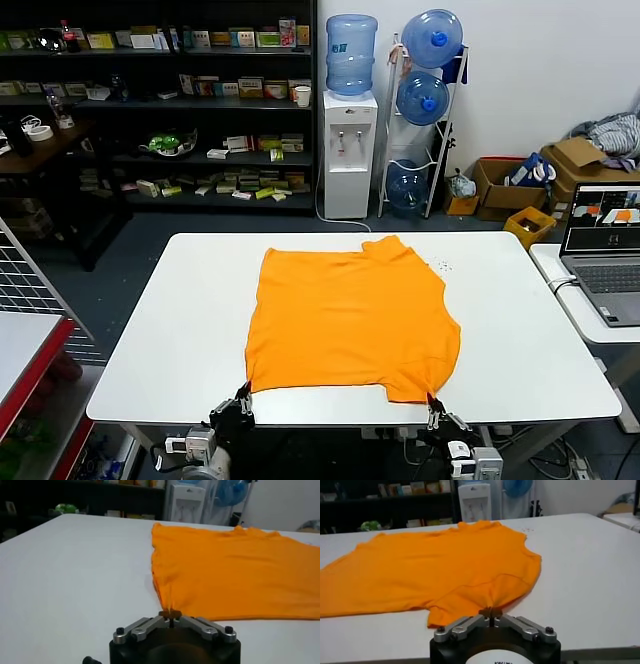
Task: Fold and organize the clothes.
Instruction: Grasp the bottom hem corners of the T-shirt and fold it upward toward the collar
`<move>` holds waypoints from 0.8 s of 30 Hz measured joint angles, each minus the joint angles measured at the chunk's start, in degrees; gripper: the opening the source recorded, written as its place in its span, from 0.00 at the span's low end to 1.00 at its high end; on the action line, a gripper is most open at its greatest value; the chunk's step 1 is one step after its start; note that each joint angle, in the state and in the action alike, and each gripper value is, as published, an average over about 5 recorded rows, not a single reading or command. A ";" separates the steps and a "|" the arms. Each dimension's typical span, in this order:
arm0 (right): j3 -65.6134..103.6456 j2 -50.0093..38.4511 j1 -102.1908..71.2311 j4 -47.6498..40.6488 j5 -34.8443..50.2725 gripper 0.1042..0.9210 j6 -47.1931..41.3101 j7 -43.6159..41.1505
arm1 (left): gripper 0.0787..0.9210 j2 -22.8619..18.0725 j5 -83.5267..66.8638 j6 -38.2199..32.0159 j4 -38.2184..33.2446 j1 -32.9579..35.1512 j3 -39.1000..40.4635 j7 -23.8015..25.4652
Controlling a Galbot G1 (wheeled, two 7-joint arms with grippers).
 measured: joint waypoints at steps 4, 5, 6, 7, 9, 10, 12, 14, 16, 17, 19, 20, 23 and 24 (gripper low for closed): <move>0.28 -1.52 -3.07 2.69 0.57 0.03 0.28 0.77 | 0.02 1.56 -2.21 0.87 -2.50 1.45 -0.53 -1.13; 0.37 -1.90 -3.94 3.39 0.68 0.03 0.39 0.97 | 0.02 2.03 -2.84 1.05 -3.27 1.95 -0.72 -1.36; 0.45 -2.25 -4.83 4.10 0.77 0.03 0.52 1.19 | 0.02 2.53 -3.45 1.19 -4.08 2.51 -0.94 -1.55; 0.52 -2.57 -5.71 4.76 0.83 0.03 0.68 1.38 | 0.02 3.04 -3.99 1.29 -4.88 3.11 -1.18 -1.70; 0.62 -3.08 -7.45 6.05 0.89 0.03 1.07 1.67 | 0.02 4.06 -4.94 1.47 -6.57 4.45 -1.77 -1.93; 0.65 -3.27 -8.21 6.59 0.91 0.03 1.32 1.78 | 0.02 4.54 -5.33 1.54 -7.40 5.16 -2.10 -2.03; 0.70 -3.57 -9.43 7.49 0.93 0.03 1.89 1.97 | 0.02 5.44 -6.10 1.67 -9.09 6.58 -2.82 -2.21; 0.71 -3.87 -10.05 8.06 1.04 0.03 2.44 2.26 | 0.02 6.11 -6.83 1.76 -10.74 7.85 -3.52 -2.37; 0.67 -4.27 -10.06 8.37 1.34 0.03 2.78 2.67 | 0.02 6.60 -7.49 1.79 -12.19 8.83 -4.05 -2.45; 0.65 -4.49 -9.82 8.46 1.55 0.03 2.86 2.91 | 0.02 6.80 -7.81 1.80 -12.79 9.17 -4.21 -2.47; 0.61 -4.93 -8.85 8.53 2.14 0.03 2.83 3.46 | 0.02 7.21 -8.49 1.76 -13.63 9.51 -4.37 -2.45; 0.59 -5.16 -8.16 8.54 2.51 0.03 2.75 3.75 | 0.02 7.41 -8.87 1.71 -13.89 9.49 -4.38 -2.44; 0.36 -6.08 -5.52 8.31 3.99 0.03 2.13 4.60 | 0.02 8.08 -10.13 1.50 -14.11 8.58 -4.19 -2.44; 0.23 -6.48 -4.50 8.12 4.58 0.03 1.81 4.89 | 0.02 8.33 -10.56 1.45 -14.01 8.01 -4.05 -2.46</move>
